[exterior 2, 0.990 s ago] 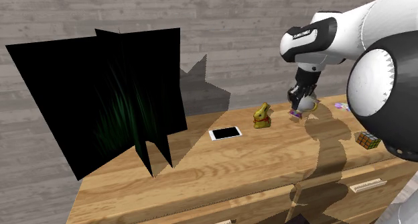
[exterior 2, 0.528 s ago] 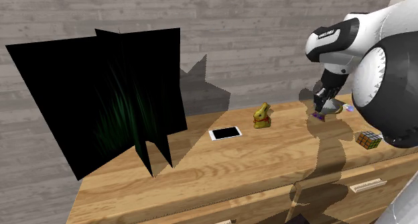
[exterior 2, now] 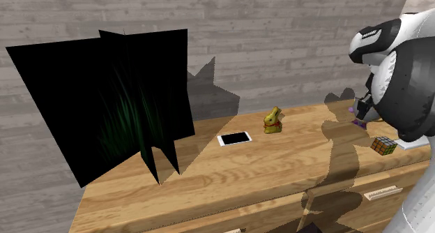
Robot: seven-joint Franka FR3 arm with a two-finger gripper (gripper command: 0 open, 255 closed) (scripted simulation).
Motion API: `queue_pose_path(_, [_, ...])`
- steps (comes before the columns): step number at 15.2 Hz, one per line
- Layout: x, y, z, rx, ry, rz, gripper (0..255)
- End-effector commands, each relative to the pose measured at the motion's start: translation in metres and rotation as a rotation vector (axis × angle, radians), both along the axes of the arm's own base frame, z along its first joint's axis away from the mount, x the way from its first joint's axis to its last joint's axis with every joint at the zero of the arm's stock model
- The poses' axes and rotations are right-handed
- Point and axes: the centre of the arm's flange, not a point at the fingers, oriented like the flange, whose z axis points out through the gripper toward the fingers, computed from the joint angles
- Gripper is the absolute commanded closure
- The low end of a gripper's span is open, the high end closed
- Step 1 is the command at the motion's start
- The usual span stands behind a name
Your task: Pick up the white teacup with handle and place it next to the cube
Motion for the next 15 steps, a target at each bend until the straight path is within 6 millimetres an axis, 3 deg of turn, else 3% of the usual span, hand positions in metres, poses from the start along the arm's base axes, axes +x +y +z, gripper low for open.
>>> queue_pose_path(1, [-0.002,-0.006,-0.009,-0.001,0.000,0.002,255])
queue_pose_path(15, [-0.002,-0.006,-0.083,-0.001,0.000,0.002,255])
